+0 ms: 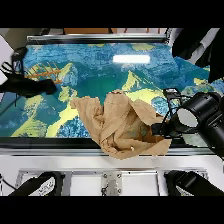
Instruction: Fold the clothes and pants, and hang the long-sleeved shirts on hangers.
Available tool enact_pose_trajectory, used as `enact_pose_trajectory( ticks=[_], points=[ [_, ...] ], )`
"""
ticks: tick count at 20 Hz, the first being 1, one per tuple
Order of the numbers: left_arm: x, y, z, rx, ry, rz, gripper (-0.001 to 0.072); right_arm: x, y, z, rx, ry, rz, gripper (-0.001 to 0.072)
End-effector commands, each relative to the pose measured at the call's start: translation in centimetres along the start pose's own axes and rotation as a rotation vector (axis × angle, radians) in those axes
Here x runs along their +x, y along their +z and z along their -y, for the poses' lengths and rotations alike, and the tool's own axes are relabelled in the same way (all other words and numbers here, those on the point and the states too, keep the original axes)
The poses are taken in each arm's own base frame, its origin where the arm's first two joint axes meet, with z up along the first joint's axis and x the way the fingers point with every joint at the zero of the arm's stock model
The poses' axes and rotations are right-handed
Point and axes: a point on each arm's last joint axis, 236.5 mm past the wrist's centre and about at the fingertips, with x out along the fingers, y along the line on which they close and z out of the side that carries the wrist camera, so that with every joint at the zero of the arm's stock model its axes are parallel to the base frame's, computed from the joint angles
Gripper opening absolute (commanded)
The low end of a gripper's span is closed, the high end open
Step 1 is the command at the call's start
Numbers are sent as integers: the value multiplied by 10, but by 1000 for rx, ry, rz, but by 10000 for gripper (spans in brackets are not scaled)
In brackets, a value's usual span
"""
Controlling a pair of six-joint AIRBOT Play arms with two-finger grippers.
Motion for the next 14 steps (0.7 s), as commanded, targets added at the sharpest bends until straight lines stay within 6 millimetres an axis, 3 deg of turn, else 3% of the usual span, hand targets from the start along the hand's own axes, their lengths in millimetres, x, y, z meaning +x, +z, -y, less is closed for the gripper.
enact_pose_trajectory(
  ticks=[1,6,10,12,14],
  points=[
    [16,36,-119,-106,235,61,720,0,0,0,-1,0,-1,14],
    [73,56,-191,-191,293,78,720,0,0,0,-1,0,-1,14],
    [107,77,-247,-122,440,61,720,0,0,0,-1,0,-1,14],
    [124,88,-265,-116,468,61,720,0,0,0,-1,0,-2,14],
    [146,86,-285,-112,497,31,720,0,0,0,-1,-1,-2,14]
  ],
)
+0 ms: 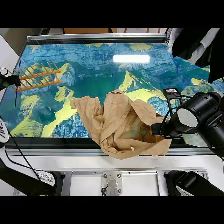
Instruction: Fold the clothes and pants, and hang the long-sleeved shirts on hangers.
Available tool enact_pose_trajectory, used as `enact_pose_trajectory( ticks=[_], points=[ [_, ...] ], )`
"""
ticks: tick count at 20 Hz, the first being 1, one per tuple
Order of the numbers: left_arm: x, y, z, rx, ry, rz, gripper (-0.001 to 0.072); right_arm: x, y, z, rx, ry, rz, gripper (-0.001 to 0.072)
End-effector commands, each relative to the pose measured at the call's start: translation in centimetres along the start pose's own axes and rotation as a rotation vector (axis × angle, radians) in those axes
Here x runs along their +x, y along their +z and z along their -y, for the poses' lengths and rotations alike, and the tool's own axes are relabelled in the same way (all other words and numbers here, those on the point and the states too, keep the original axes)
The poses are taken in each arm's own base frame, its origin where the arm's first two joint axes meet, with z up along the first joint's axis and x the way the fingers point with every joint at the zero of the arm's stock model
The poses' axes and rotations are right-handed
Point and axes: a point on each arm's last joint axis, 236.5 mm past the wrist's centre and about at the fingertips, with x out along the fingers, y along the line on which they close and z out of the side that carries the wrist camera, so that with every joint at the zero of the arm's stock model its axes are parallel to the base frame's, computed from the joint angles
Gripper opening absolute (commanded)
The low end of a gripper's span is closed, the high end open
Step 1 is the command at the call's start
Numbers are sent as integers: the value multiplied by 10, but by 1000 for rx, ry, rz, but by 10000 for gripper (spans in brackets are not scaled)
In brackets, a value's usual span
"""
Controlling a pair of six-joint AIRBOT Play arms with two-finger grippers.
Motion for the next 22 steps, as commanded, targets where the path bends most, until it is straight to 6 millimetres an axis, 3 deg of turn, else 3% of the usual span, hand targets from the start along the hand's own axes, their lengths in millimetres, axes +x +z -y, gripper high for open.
enact_pose_trajectory(
  ticks=[1,5,9,14,17,20,21,22],
  points=[
    [52,2,-23,40,82,-33,720,0,0,0,0,-1,-1,14],
    [100,-26,-17,129,72,-124,720,0,0,0,0,-1,-1,14],
    [129,-48,-24,120,73,-170,720,0,0,0,0,-1,-1,15],
    [142,-60,-39,97,79,-185,720,1,0,0,-1,-2,-2,14],
    [149,-76,-37,101,72,-218,720,1,0,0,-1,-2,-2,14],
    [149,-76,-37,99,71,-217,719,1,0,0,-1,-2,-2,14],
    [148,-73,-37,89,72,-210,623,1,0,0,-1,-2,-2,14],
    [145,-69,-38,83,75,-204,430,1,0,0,-1,-2,-2,14]
  ],
)
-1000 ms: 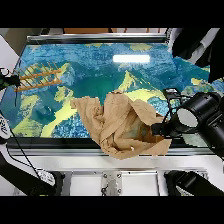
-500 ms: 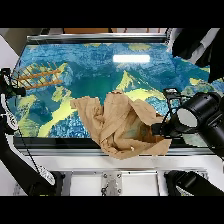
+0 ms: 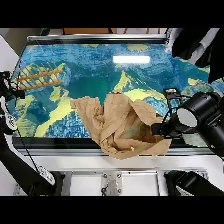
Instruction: Fold the clothes and pants, and hang the long-sleeved shirts on hangers.
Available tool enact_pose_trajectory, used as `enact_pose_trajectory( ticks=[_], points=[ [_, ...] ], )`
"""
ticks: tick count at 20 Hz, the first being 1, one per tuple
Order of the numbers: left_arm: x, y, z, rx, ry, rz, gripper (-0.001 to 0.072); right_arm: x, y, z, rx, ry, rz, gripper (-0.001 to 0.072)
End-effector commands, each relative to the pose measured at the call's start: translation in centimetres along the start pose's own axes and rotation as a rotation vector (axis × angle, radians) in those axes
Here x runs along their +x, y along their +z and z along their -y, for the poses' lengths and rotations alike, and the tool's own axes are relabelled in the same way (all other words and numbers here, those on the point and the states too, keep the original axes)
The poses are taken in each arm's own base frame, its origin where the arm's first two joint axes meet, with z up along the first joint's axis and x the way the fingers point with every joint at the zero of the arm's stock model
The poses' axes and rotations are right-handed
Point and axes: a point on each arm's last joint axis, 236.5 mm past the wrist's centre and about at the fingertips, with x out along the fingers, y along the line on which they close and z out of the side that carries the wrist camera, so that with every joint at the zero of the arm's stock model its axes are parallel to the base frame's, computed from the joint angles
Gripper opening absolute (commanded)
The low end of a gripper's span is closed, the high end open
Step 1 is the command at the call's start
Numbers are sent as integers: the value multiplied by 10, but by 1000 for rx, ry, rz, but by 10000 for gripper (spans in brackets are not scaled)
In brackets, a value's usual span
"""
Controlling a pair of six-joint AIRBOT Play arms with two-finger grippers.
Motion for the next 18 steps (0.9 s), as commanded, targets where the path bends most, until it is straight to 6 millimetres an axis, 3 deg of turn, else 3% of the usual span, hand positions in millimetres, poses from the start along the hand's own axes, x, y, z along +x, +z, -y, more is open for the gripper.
enact_pose_trajectory(
  ticks=[1,10,12,14,16,18],
  points=[
    [-5,5,-3,-19,-1,7,361,0,0,0,-1,0,-1,14],
    [-12,14,-4,-21,2,32,357,0,0,0,-1,0,-1,15],
    [-12,14,-4,-21,2,30,103,0,0,0,-1,0,-1,14],
    [-12,14,-4,-21,2,31,103,0,0,0,-1,0,-1,14],
    [-13,12,-4,-21,1,23,17,0,0,0,-1,0,-1,14],
    [-15,12,-4,-21,2,19,16,0,0,0,-1,0,-1,14]
  ],
)
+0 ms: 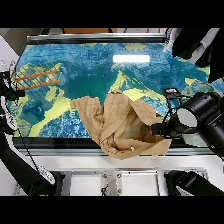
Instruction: Fold the clothes and pants, and hang the long-sleeved shirts on hangers.
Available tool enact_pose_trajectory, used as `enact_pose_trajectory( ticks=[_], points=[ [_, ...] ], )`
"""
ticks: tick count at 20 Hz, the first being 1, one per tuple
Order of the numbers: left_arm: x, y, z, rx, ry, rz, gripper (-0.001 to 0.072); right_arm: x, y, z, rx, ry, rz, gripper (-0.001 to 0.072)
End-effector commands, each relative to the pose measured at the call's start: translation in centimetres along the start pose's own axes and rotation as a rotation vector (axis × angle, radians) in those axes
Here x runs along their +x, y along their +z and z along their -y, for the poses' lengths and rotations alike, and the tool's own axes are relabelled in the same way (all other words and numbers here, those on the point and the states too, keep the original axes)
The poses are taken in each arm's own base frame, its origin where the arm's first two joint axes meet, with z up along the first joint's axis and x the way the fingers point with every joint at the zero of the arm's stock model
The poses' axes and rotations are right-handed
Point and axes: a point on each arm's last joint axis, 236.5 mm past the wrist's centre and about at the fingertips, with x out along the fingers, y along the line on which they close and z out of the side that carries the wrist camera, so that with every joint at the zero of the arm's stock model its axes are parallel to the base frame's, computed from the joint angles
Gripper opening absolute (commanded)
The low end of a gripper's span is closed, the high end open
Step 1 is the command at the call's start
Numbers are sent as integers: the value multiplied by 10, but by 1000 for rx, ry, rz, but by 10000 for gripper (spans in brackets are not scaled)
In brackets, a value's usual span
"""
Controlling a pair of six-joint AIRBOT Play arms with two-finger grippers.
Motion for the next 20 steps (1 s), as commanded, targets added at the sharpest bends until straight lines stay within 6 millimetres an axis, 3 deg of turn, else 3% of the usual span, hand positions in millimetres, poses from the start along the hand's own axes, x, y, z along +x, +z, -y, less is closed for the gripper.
enact_pose_trajectory(
  ticks=[1,7,18,20],
  points=[
    [-5,-1,-1,0,2,-8,16,0,0,0,-1,0,-1,15],
    [-52,17,-8,-6,13,38,15,0,0,0,-1,0,-1,14],
    [-207,65,16,47,12,288,12,0,0,0,-1,0,-1,15],
    [-227,70,18,31,7,321,11,0,0,0,-1,0,-1,14]
  ],
)
